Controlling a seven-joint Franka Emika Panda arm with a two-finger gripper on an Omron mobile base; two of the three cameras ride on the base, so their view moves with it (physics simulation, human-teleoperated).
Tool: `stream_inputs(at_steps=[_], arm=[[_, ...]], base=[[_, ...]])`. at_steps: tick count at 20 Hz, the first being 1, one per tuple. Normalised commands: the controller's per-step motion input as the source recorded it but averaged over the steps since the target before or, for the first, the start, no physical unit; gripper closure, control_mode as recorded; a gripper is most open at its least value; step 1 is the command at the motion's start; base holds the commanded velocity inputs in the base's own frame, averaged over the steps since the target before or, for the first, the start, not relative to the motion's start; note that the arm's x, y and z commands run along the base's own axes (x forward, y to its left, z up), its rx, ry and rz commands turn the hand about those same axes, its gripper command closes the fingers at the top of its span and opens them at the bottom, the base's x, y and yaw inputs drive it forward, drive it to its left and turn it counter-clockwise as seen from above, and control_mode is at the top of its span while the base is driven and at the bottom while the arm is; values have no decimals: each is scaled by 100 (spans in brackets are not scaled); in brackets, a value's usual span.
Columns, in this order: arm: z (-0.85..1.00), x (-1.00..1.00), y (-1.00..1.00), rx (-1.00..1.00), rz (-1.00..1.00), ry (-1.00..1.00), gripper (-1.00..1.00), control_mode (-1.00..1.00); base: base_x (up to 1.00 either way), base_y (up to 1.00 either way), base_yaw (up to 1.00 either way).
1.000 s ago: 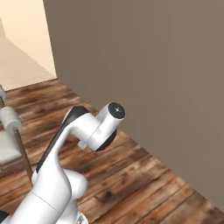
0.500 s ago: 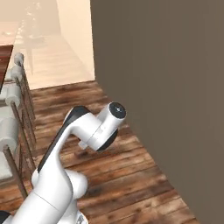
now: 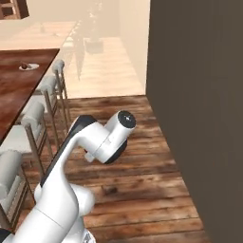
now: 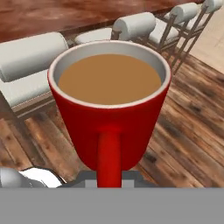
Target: Pick up the brewed coffee from the coffee machine and place it next to the breakfast plate on the dining counter.
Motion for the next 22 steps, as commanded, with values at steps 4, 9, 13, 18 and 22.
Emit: stream_inputs(at_steps=[4,9,13,18,22], arm=[[0,0,0,0,0,0,100,100],[0,0,0,0,0,0,100,100],[0,0,0,0,0,0,100,100],[0,0,0,0,0,0,100,100],[0,0,0,0,0,0,100,100]], base=[[100,-10,45],[100,-11,45],[100,-43,38],[100,-62,34],[100,-53,35]])
